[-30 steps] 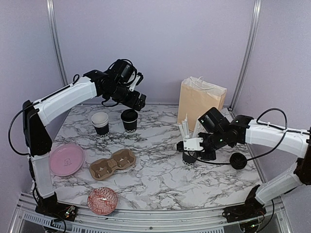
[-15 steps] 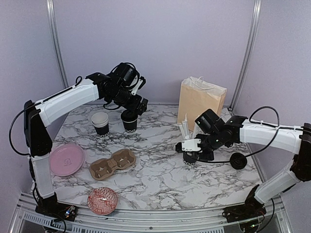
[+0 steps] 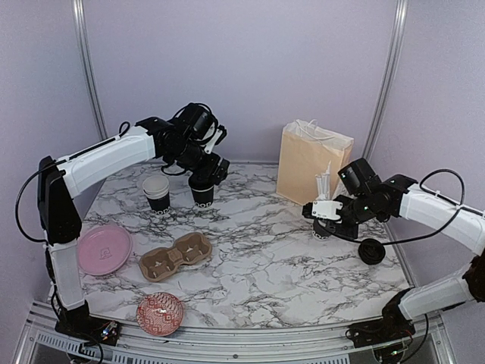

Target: Pack the takeout coffee

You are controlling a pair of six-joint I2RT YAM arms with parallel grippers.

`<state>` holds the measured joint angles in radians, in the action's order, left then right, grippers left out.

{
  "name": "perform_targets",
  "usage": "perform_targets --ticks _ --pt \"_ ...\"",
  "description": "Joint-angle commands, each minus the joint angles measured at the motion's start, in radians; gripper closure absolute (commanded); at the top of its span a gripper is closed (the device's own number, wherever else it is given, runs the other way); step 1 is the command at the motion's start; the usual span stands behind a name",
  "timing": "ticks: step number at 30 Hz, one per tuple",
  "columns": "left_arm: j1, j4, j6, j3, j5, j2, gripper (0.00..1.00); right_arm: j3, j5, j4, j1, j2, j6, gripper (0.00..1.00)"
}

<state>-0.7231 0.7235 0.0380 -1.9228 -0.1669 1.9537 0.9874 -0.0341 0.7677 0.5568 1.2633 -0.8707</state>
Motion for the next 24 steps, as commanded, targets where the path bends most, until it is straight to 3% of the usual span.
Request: perform_targets --ticks 1,12,24 --pt "-0.004 -0.003 -0.018 0.022 -0.017 -0.039 0.01 -0.020 0.009 0.059 -0.107 -0.063 -0.035 1.00" --pt "-0.005 -0.005 -0.020 0.037 -0.002 -0.054 0.01 0.008 0.170 0.075 -0.464 -0.042 -0.108 1.00" --pt "-0.005 -0.005 -0.021 0.048 0.043 -0.068 0.01 0.106 0.208 0.053 -0.522 0.129 -0.084 0.98"
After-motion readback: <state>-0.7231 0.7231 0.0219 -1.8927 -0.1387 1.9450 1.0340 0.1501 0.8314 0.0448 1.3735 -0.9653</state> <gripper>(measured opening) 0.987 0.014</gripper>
